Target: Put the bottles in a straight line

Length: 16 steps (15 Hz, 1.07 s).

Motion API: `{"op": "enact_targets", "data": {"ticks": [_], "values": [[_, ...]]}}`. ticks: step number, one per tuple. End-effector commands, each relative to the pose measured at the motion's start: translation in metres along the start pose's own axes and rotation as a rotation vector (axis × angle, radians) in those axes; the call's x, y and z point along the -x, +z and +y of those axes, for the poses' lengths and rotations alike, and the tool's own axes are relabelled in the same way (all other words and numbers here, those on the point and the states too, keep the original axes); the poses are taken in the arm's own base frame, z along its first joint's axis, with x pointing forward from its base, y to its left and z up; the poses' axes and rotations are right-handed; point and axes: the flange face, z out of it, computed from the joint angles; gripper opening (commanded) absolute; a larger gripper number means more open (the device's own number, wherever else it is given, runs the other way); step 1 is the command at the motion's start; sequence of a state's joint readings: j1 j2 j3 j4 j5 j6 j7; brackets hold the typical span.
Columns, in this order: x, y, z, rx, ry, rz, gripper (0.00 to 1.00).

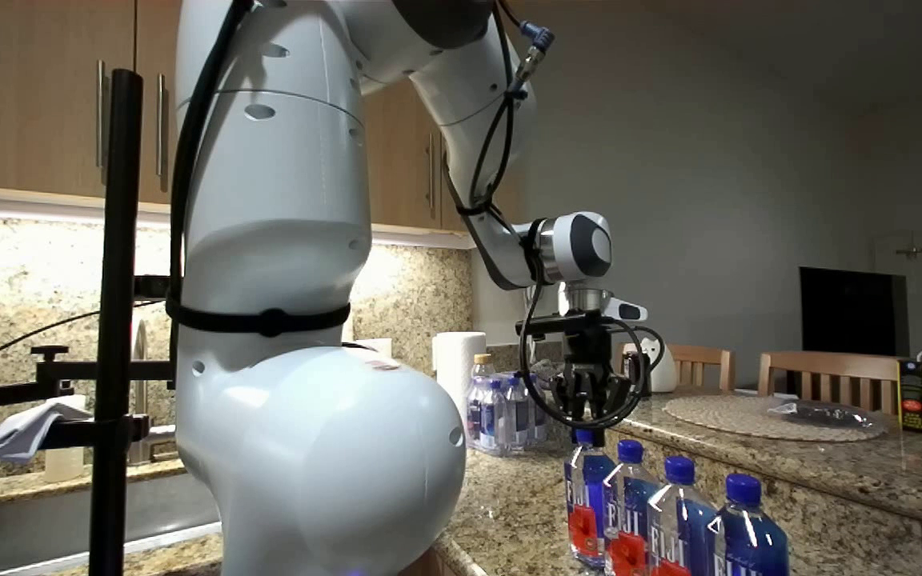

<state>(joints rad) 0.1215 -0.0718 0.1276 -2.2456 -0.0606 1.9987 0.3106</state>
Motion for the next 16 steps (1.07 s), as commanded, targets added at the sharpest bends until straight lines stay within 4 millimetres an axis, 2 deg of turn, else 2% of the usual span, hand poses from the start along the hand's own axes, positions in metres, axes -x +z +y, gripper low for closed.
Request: {"op": "enact_targets", "data": {"ticks": [1, 6, 7, 9, 14, 16], "values": [[0.0013, -0.0033, 0.0072, 0.02, -0.033, 0.007, 0.14], [0.0025, -0.0023, 0.0073, 0.011, -0.028, 0.0, 0.15], [0.0025, -0.0028, 0.0077, 0.01, -0.025, 0.001, 0.59], [0.0025, -0.0034, 0.0083, 0.007, -0.021, 0.001, 0.66], [0.0024, -0.0039, 0.009, 0.005, -0.017, 0.0, 0.97], [0.0021, -0.0068, 0.0071, -0.004, -0.019, 0.005, 1.0]]}}
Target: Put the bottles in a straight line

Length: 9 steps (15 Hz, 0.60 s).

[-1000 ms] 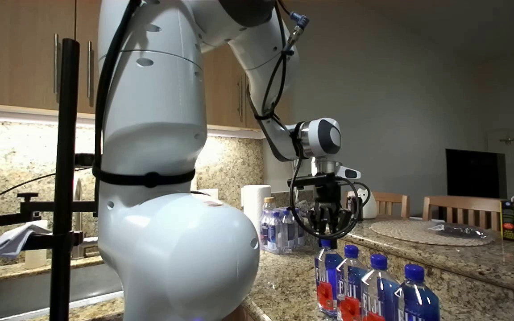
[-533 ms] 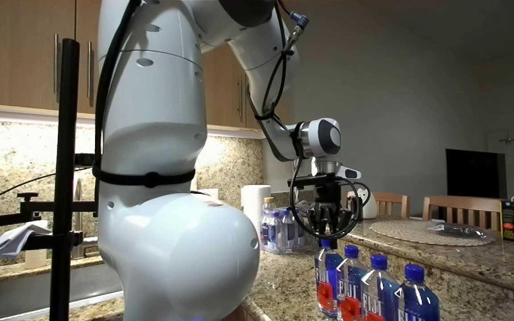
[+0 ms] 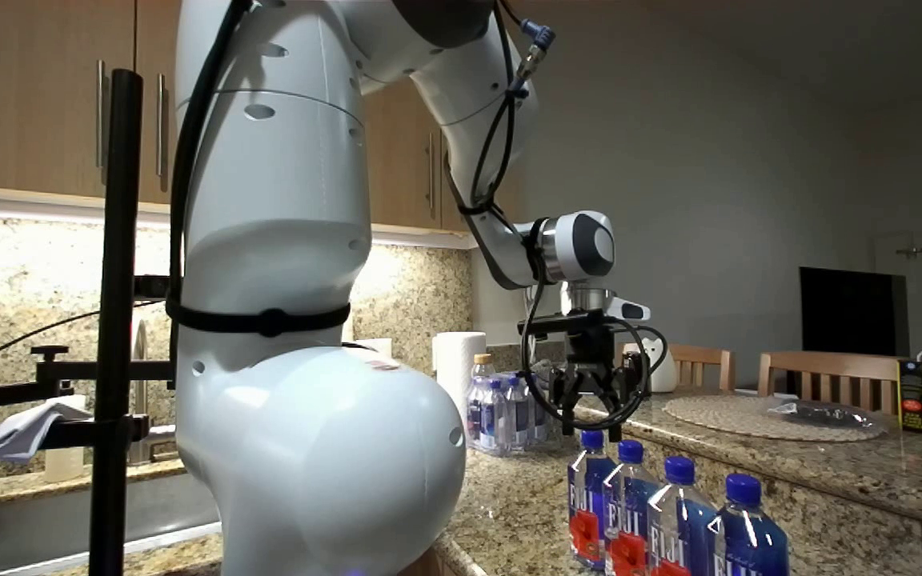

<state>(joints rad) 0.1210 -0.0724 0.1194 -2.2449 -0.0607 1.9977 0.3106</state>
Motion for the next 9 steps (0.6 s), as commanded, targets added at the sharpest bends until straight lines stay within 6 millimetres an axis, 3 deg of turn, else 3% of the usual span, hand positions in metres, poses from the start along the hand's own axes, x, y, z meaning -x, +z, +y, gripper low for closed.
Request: {"op": "enact_targets", "data": {"ticks": [1, 4, 9], "values": [[0.002, -0.011, 0.001, -0.01, -0.028, 0.019, 1.0], [0.0, -0.028, -0.002, -0.037, -0.021, 0.057, 1.0], [0.002, -0.074, 0.002, -0.089, 0.005, 0.115, 1.0]]}}
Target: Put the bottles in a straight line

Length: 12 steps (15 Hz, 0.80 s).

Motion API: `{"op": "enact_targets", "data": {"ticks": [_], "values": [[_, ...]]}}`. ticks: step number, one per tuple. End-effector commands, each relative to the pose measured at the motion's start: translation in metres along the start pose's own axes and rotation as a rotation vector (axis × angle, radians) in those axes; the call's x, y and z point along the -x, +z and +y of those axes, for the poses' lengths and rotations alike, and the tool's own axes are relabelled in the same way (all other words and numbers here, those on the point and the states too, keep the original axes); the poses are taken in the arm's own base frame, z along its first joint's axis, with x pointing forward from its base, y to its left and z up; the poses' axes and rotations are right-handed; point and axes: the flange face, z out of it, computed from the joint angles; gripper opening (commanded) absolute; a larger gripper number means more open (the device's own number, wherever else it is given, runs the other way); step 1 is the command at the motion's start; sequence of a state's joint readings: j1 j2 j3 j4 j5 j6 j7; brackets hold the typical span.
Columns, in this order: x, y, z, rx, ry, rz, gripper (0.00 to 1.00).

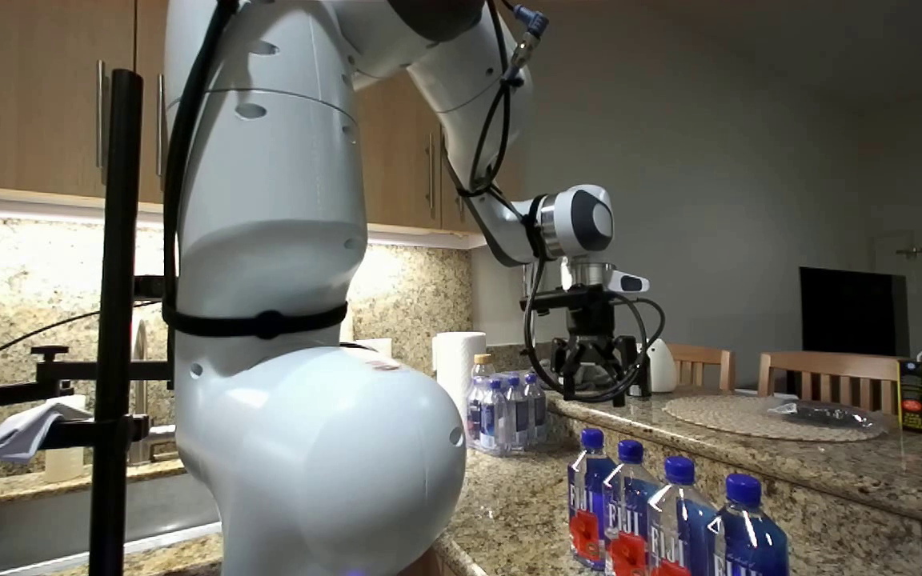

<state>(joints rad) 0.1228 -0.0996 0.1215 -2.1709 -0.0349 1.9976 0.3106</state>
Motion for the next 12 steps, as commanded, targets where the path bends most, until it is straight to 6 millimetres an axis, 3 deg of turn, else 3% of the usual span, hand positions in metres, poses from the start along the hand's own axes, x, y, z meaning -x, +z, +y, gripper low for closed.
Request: {"op": "enact_targets", "data": {"ticks": [1, 6, 7, 8, 12], "values": [[0.008, -0.034, 0.004, -0.049, -0.004, 0.035, 1.0], [0.025, -0.07, -0.006, -0.068, 0.01, 0.125, 1.0], [0.027, -0.072, -0.007, -0.064, 0.023, 0.142, 1.0], [0.016, -0.066, -0.005, -0.049, 0.005, 0.121, 1.0], [0.021, -0.074, -0.008, -0.051, 0.004, 0.137, 1.0]]}}
